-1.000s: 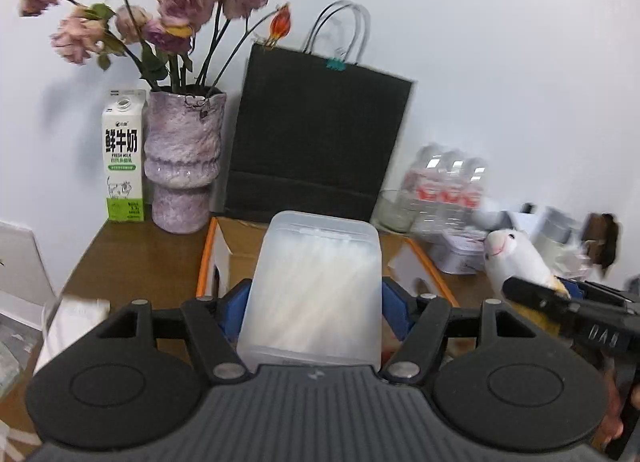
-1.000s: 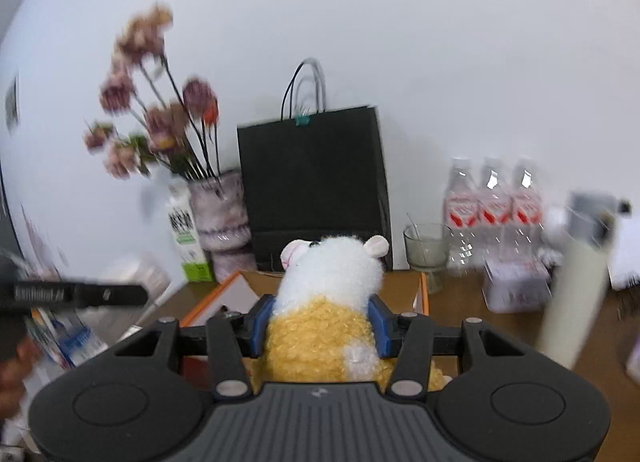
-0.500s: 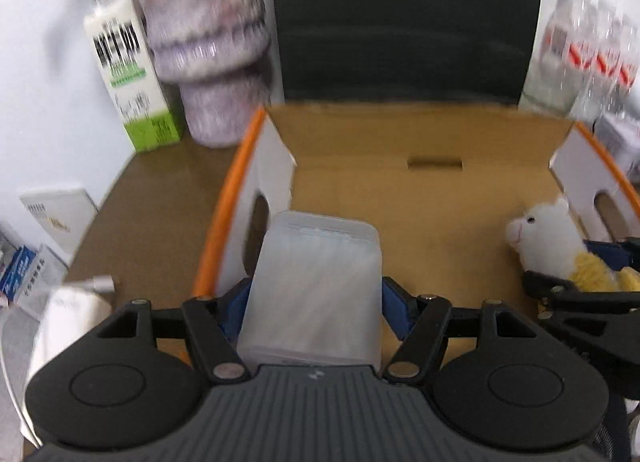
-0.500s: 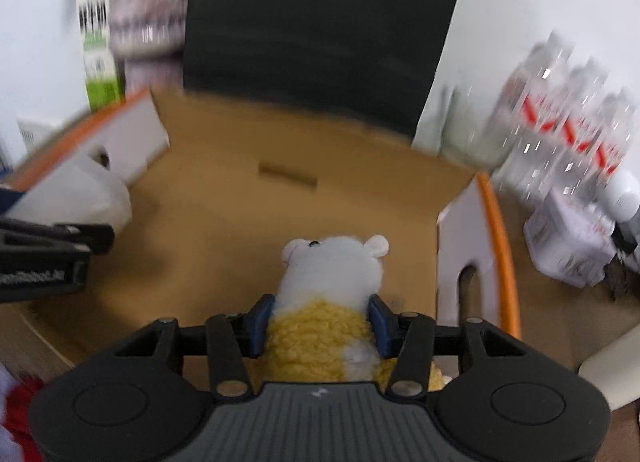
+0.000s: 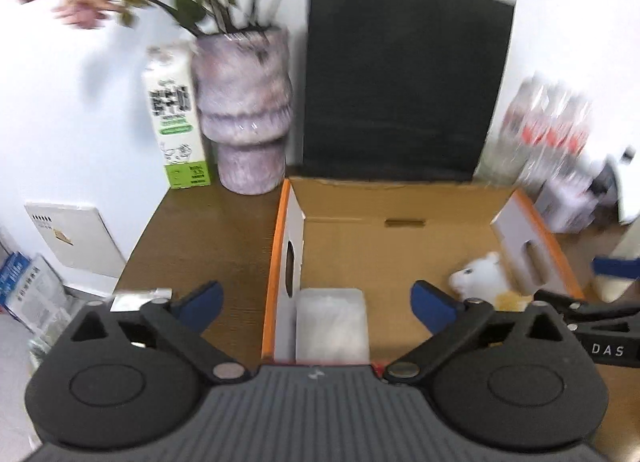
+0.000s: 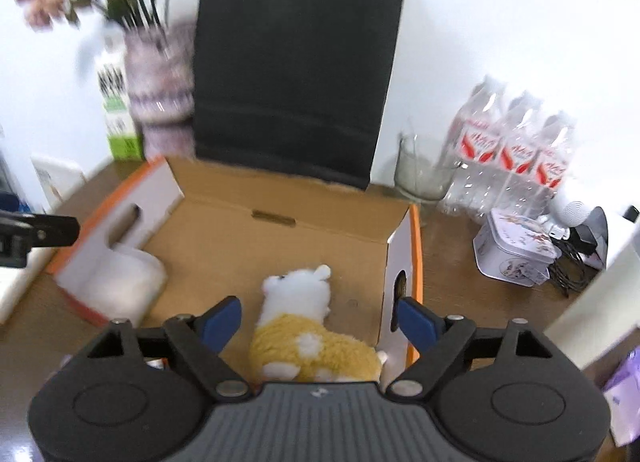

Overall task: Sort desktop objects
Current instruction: 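Carry the plush toy with the right tool into the box while the left tool carries the swab box there, then grasp the iridescent plastic bag with the left tool while the right tool grasps the navy pouch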

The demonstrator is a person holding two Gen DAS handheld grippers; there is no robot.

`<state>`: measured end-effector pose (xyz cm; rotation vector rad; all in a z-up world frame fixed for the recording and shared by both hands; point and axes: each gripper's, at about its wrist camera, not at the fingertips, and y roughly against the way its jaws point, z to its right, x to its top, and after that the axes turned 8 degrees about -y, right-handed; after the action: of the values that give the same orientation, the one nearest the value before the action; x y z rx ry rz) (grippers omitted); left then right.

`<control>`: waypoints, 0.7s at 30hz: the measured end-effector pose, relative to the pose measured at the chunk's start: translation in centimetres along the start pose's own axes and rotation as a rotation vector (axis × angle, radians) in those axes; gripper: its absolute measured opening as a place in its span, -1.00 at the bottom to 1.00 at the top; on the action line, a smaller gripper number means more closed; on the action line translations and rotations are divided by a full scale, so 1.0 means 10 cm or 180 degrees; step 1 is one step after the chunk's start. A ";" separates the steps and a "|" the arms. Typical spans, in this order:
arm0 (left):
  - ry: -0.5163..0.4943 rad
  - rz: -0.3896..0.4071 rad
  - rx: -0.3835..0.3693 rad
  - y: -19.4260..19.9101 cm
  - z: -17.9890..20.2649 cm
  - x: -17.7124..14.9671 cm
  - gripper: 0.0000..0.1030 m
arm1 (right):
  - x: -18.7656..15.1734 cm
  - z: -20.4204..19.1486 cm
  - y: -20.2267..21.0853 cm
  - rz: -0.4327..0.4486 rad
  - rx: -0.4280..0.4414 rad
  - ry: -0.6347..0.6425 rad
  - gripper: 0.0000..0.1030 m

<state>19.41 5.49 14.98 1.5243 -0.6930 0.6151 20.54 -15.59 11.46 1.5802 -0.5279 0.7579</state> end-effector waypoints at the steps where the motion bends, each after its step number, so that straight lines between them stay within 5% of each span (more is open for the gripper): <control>1: 0.0073 0.0060 -0.0085 0.13 -0.02 -0.13 1.00 | -0.08 0.04 0.12 0.0107 0.0102 -0.0063 0.68; 8: 0.0457 0.0302 -0.0341 0.76 0.11 -1.65 1.00 | -1.18 0.00 0.87 0.0497 0.0557 -0.0231 0.69; 12: 0.0285 0.0305 -0.0228 0.93 0.28 -2.44 1.00 | -1.91 -0.11 1.04 0.0450 0.0282 0.0077 0.69; 15: -0.0073 0.0368 -0.0106 0.99 0.45 -2.66 1.00 | -2.32 -0.15 1.13 0.0420 0.0139 0.0234 0.69; 21: -0.0378 0.0429 -0.0161 0.99 0.62 -2.72 1.00 | -2.65 0.01 1.21 0.0306 0.0516 -0.0262 0.69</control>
<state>-6.38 0.84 1.17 1.4843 -0.9014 0.6069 -6.09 -19.84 0.51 1.7518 -0.6190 0.8278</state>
